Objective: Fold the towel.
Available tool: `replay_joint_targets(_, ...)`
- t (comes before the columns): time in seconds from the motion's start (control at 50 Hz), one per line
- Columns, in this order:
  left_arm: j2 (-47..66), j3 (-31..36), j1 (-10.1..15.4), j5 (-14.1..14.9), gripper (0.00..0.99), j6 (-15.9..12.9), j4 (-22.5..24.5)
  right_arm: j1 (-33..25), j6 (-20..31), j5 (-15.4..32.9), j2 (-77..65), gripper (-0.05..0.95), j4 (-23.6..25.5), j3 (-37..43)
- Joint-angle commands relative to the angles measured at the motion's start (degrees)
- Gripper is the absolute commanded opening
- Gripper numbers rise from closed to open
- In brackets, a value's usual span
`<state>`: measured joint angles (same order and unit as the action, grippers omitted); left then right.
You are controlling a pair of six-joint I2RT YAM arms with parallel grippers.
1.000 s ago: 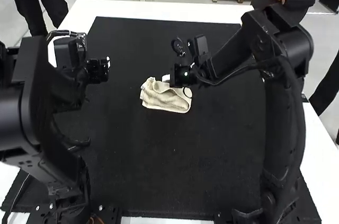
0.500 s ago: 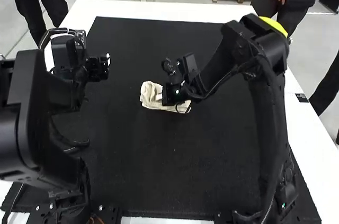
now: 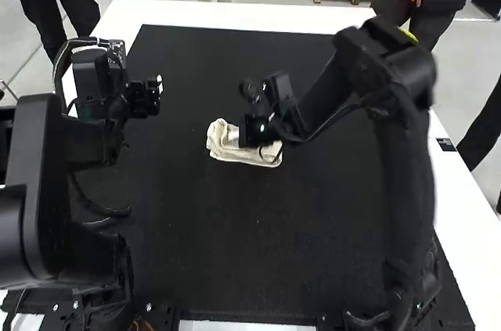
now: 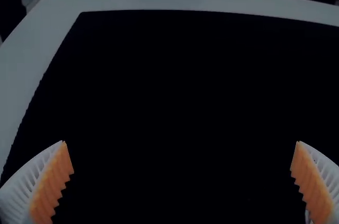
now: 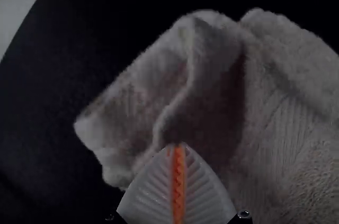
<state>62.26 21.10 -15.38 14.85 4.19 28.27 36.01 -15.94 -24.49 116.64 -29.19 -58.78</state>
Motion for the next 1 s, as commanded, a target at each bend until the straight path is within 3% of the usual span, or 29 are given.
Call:
replay_joint_targets(0.0,-2.23,0.87,-0.36,0.70,0.966,0.82,-0.06,-1.73,-2.42,-1.44,-8.09,-0.03,1.15,-0.89)
replay_joint_targets(0.2,-4.43,3.42,-0.18,0.70,0.966,1.00,-1.99,-4.19,-2.78,-1.52,-19.34,-0.03,6.69,-1.60)
replay_joint_targets(0.42,-9.26,11.07,-0.09,0.79,0.966,1.00,-8.50,-9.91,-2.51,0.67,-34.73,-0.02,13.28,-5.46)
replay_joint_targets(0.5,-11.90,13.79,0.00,0.79,0.966,1.00,-10.52,-12.37,-2.51,1.46,-40.09,0.17,15.39,-7.40)
replay_joint_targets(0.6,-15.24,16.87,0.26,0.97,0.966,1.26,-12.54,-15.79,-2.16,3.40,-46.15,0.50,17.41,-9.07)
replay_joint_targets(0.7,-19.11,18.80,0.87,1.06,0.966,3.46,-14.12,-19.84,-2.07,5.33,-52.66,0.89,18.64,-9.33)
replay_joint_targets(0.72,-19.81,18.98,0.96,1.06,0.966,3.64,-14.39,-20.54,-1.99,6.12,-53.80,0.92,18.82,-9.24)
replay_joint_targets(0.88,-27.10,19.41,1.67,1.32,0.966,6.19,-17.46,-27.48,-1.72,7.62,-65.66,0.92,19.70,-5.99)
replay_joint_targets(0.98,-31.94,18.89,1.84,1.85,0.966,6.98,-19.83,-31.61,-1.37,7.62,-75.59,0.92,17.59,-1.51)
